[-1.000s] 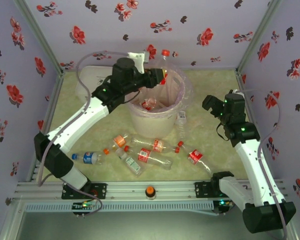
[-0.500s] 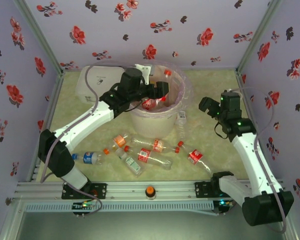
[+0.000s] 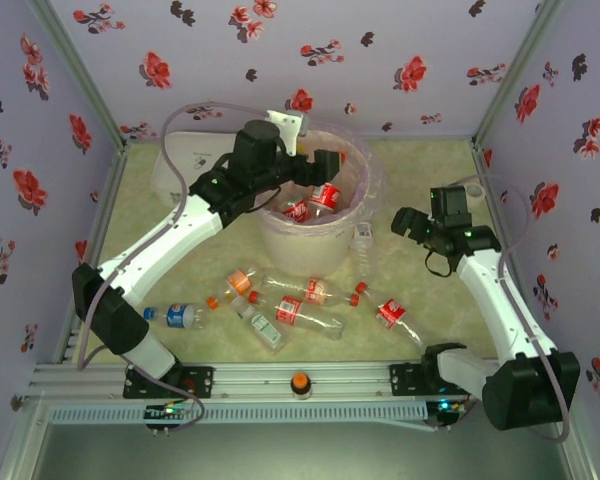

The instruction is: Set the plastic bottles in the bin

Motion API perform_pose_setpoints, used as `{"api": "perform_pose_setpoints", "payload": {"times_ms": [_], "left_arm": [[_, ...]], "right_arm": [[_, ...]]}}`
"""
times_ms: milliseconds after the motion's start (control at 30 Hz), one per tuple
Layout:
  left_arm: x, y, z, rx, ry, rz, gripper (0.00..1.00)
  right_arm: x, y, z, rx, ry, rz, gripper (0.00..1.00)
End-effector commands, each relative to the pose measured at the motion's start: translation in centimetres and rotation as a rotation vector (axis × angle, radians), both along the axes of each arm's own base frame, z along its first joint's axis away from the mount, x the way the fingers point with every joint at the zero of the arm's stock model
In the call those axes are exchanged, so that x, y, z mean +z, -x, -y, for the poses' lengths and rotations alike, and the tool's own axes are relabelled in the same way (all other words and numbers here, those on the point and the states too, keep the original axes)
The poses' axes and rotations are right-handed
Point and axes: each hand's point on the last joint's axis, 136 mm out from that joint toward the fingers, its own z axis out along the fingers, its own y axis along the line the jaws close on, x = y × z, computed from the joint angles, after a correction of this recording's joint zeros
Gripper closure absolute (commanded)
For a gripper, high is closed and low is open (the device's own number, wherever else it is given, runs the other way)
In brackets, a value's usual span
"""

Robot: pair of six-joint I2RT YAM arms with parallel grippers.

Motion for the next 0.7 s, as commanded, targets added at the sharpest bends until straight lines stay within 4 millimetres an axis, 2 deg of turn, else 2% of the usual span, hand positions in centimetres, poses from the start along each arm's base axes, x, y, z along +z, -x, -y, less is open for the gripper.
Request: {"api": "perform_pose_setpoints", "payload": {"times_ms": [0,167,267,333,467,567,667], "left_arm": [[1.7,0.3,-1.4,0.012,-0.043,0.045,0.07],[3.3,0.7,-4.4,0.059,-0.054,0.064,0.08],[3.8,1.0,-7.3,0.110,-0.060,0.057,0.08],[3.6,1.4,-9.8,0.152,-0.062,0.034,0.07],[1.9,2.8,-15.0,0.240,-0.051,-0.034,0.07],[-0.2,4.2,-18.9,0.308,-0.040,-0.099,0.06],[-3.2,6.1,-22.0,0.374,-0.051,-0.167,0.04]], "right_arm": [[-2.2,1.9,-0.6,0.064,0.036,-0.132,0.07],[-5.0,3.1,-2.8,0.205,0.172,-0.267,0.07],[-6.0,1.9,-5.7,0.259,0.034,-0.233,0.10],[-6.2,0.7,-7.0,0.261,-0.052,-0.199,0.17],[-6.2,-2.7,-8.6,0.260,-0.214,-0.161,0.28],[-6.4,-5.0,-9.4,0.277,-0.284,-0.174,0.28],[-7.1,-6.8,-9.2,0.283,-0.252,-0.222,0.28]]}}
